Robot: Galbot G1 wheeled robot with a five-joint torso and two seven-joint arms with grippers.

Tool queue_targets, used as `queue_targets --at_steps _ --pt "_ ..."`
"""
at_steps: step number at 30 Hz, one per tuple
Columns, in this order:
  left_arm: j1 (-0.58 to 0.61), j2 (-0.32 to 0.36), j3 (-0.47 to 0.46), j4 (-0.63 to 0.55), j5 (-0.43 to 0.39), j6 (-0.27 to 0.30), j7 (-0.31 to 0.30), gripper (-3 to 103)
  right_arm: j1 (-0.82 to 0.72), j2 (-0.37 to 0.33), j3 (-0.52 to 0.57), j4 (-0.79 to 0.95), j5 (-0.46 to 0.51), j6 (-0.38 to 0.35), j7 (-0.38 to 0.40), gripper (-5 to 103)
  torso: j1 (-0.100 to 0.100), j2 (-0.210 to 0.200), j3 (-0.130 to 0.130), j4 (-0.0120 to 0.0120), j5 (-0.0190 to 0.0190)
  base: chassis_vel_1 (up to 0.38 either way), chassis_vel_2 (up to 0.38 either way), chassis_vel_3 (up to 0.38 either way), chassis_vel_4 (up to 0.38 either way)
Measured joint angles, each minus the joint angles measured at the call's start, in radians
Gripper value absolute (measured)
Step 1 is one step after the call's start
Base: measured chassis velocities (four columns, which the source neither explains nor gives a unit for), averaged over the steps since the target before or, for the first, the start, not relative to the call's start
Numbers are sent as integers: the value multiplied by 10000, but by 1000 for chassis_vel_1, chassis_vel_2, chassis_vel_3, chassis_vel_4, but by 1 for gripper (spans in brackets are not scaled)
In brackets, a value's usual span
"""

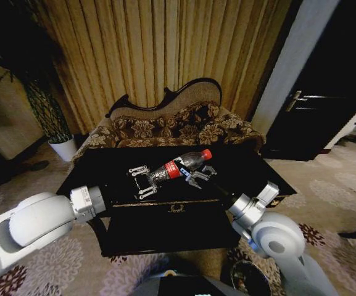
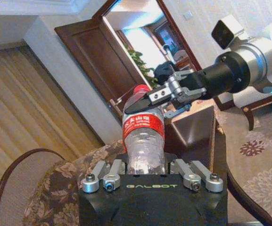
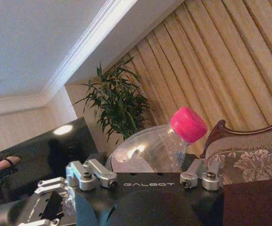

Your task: Move to the front of the table and place the trash on the table into the trash bin.

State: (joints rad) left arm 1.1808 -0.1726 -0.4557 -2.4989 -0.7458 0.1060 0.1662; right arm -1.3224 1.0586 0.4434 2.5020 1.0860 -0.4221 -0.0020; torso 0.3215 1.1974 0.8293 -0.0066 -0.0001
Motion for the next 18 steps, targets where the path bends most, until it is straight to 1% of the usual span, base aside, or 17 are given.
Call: queue_targets --at_steps 1,2,3,4,5,6,8,9,11,12,13,15,17,18 --pt "2 -14 1 1 0 0 -12 36 3 3 -5 0 -20 3 0 74 0 0 0 0 0 0 0 0 0" --pt "3 -20 2 1 0 -3 -29 36 8 6 -4 1 -31 9 0 74 0 0 0 0 0 0 0 0 0" --pt "3 -23 2 1 0 -7 -41 36 19 8 -5 1 -38 14 -2 71 0 0 0 0 0 0 0 0 0" --pt "3 -23 2 1 0 -7 -41 36 19 8 -5 1 -38 14 -2 71 0 0 0 0 0 0 0 0 0" --pt "3 -24 2 2 0 -16 -58 36 38 9 -5 -19 -45 24 -2 67 0 1 0 0 0 0 0 0 0" --pt "3 -24 2 2 0 -16 -58 36 38 9 -5 -19 -45 24 -2 67 0 1 0 0 0 0 0 0 0" --pt "4 -32 7 4 -1 -60 -103 36 73 7 -5 -60 -51 42 -6 61 -1 0 0 0 0 0 0 0 0" --pt "4 -32 7 4 -1 -60 -103 36 73 7 -5 -60 -51 42 -6 61 -1 0 0 0 0 0 0 0 0" --pt "35 -50 19 1 -3 -68 -221 36 99 7 -9 -104 -55 47 -11 55 0 0 0 0 0 0 0 0 0" --pt "46 -65 21 -4 -7 -68 -280 34 115 7 -11 -130 -60 50 -13 54 0 0 0 0 0 0 0 0 0" --pt "46 -65 21 -4 -7 -68 -280 34 115 7 -11 -130 -60 50 -13 54 0 0 0 0 0 0 0 0 0" --pt "52 -111 21 -12 -14 -38 -389 43 172 -12 14 -233 -67 55 -13 54 0 0 0 0 0 0 0 0 0" --pt "52 -132 17 -12 -16 -16 -418 43 192 -24 60 -297 -79 56 -7 54 0 0 0 0 0 0 0 0 0" --pt "48 -181 -26 -21 -27 0 -478 49 221 -54 162 -412 -131 51 45 52 0 0 0 1 -1 0 0 0 0"
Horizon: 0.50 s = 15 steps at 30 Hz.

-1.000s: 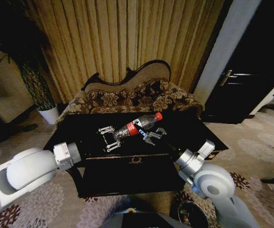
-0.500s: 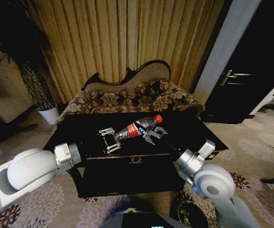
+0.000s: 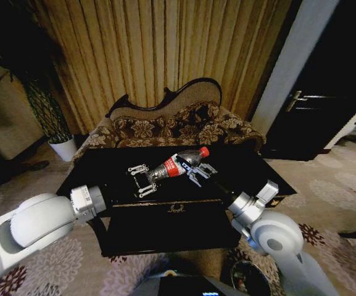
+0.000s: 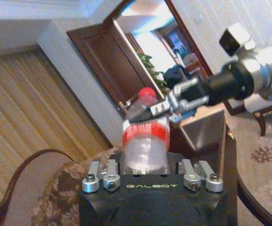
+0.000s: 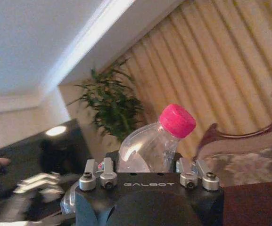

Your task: Move to the front of the table and place the trash on the table into the trash bin.

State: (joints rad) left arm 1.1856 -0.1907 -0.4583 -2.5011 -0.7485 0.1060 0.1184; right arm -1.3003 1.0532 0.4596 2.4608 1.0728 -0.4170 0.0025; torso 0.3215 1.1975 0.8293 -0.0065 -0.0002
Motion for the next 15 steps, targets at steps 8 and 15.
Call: queue_targets --at_steps 8,15 --pt "-121 -385 -161 1 -199 253 -381 76 184 -170 274 -819 -621 147 2 36 0 0 0 0 1 0 0 0 0" --pt "-197 -644 -372 5 -523 460 -694 99 440 -166 320 -2232 -1524 517 -4 31 0 0 0 0 3 0 0 0 0"
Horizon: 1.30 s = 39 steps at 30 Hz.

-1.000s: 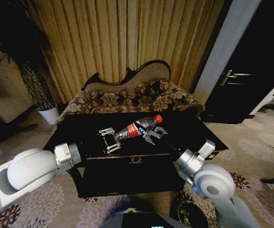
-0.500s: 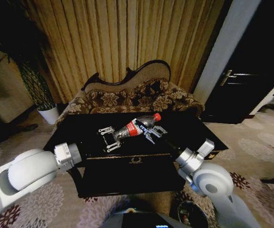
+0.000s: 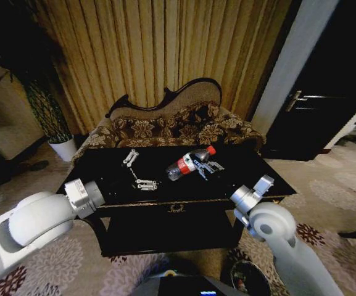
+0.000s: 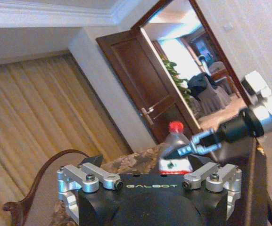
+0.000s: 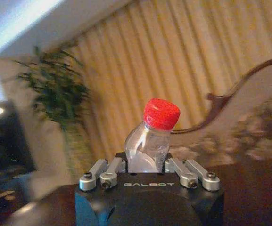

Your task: Move to the front of the table and place the trash on the table into the trash bin.

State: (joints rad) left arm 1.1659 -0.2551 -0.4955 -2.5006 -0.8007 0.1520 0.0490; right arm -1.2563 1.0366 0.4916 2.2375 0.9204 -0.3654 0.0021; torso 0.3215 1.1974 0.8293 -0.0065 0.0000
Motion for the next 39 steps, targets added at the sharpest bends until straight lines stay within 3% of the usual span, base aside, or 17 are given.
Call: queue_targets --at_steps 9,14,20,22,23,25,28,30,33,39 --pt "-313 -382 -384 5 -689 271 -613 100 513 -71 578 -1014 -430 480 -7 31 0 0 0 -1 -1 0 0 0 0" --pt "-540 -704 -605 16 -934 471 -1102 100 868 -277 968 -1639 -1708 859 -13 31 0 0 0 -1 0 0 0 0 0" --pt "-1179 -1079 -694 656 -930 854 -1604 100 1010 -669 1186 -1946 -2035 919 -17 31 0 0 0 -3 -1 0 0 0 0" --pt "-1359 -1420 -1218 1088 -1464 1927 -3024 100 1137 -935 1253 -1959 -1978 895 -21 31 1 0 1 -4 -2 0 0 0 0" --pt "-1359 -1420 -1218 1088 -1464 1927 -3024 100 1137 -935 1253 -1959 -1978 895 -21 31 1 0 1 -4 -2 0 0 0 0" --pt "-1115 -1721 -1777 1390 -2006 2692 -4213 100 1366 -1089 1213 -2040 -1921 866 -23 31 0 0 0 2 -2 0 0 0 0" --pt "-848 -1899 -2102 1639 -2087 2891 -4668 100 1510 -1188 1174 -2122 -1921 860 -23 31 0 0 0 2 -2 0 0 0 0" --pt "-405 -2255 -2591 2076 -2260 3185 -5399 100 1735 -1358 1112 -2260 -1962 857 -23 31 0 0 0 1 -3 0 0 0 0" --pt "-78 -2584 -2968 2464 -2540 3419 -5766 100 1879 -1516 1022 -2321 -2062 857 -23 31 1 0 0 -1 -2 0 0 0 0" --pt "539 -3376 -3575 3459 -2679 3656 -5945 100 2217 -1912 695 -2540 -2150 786 -24 31 0 1 -1 0 -2 0 0 0 0"
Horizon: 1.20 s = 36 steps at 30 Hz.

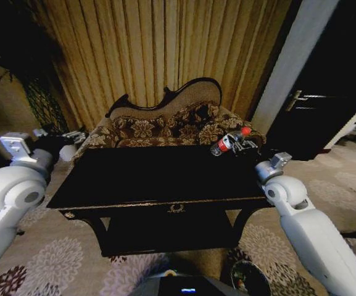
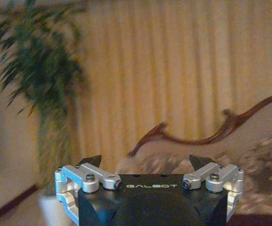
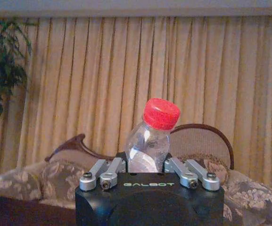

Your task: Move to the front of the table and place the trash on the table into the trash bin.

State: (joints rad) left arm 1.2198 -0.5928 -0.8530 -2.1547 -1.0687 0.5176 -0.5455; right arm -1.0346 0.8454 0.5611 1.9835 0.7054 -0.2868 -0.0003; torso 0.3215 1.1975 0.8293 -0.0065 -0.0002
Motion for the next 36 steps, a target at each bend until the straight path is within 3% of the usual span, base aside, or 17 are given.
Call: queue_targets --at_steps 7,10,11,12,14,15,16,17,20,24,26,27,29,31,33,36 --pt "462 -973 -723 1041 -185 466 249 100 410 -388 -290 -398 509 -215 0 31 0 0 0 0 -3 0 0 0 0" --pt "762 -1242 -1010 1138 -85 459 700 100 587 -479 -408 -525 860 -304 0 31 0 0 0 -1 1 0 0 0 0" --pt "974 -1348 -1150 1276 181 -57 1336 100 671 -510 -454 -559 1118 -354 2 31 0 0 0 0 1 0 0 0 0" --pt "974 -1348 -1150 1276 181 -57 1336 100 671 -510 -454 -559 1118 -354 2 31 0 0 0 0 1 0 0 0 0" --pt "1378 -1533 -1244 1769 1085 -2101 3005 100 750 -509 -499 -604 1598 -393 3 31 0 1 0 1 1 0 0 0 0" --pt "1378 -1533 -1244 1769 1085 -2101 3005 100 750 -509 -499 -604 1598 -393 3 31 0 1 0 1 1 0 0 0 0" --pt "1462 -1631 -1238 1864 1205 -2707 3169 100 722 -465 -502 -624 1645 -320 3 31 0 0 0 0 -1 0 0 0 0" --pt "1491 -1724 -1161 1902 1239 -3173 3074 100 641 -385 -503 -631 1567 -178 3 31 0 0 0 1 0 0 0 0 0" --pt "1491 -1853 -983 1920 1399 -3619 2660 100 380 -206 -454 -567 1195 -79 4 31 0 0 0 -1 0 0 0 0 0" --pt "1368 -1887 -846 1839 1619 -3469 1957 100 70 12 -396 -305 705 -244 4 31 0 0 0 -3 3 0 0 0 0" --pt "1200 -1826 -731 1782 1702 -3113 1341 100 -245 192 -312 -24 191 -773 4 31 -1 0 0 0 1 0 0 0 0" --pt "1200 -1826 -731 1782 1702 -3113 1341 100 -245 192 -312 -24 191 -773 4 31 -1 0 0 0 1 0 0 0 0" --pt "1145 -1664 -693 1759 1818 -2924 1210 100 -727 307 -141 364 -236 -1509 2 31 0 0 -1 -4 0 0 0 0 0" --pt "1145 -1609 -669 1742 1841 -2896 1209 100 -826 341 -133 383 -417 -1603 3 31 0 1 0 -3 0 0 0 0 0" --pt "1146 -1570 -645 1719 1848 -2877 1211 100 -844 391 -162 369 -486 -1591 3 31 -1 1 0 -3 1 0 0 0 0" --pt "1143 -1536 -590 1631 1850 -2870 1283 100 -743 615 -366 316 -322 -988 3 31 0 0 0 1 2 0 0 0 0"
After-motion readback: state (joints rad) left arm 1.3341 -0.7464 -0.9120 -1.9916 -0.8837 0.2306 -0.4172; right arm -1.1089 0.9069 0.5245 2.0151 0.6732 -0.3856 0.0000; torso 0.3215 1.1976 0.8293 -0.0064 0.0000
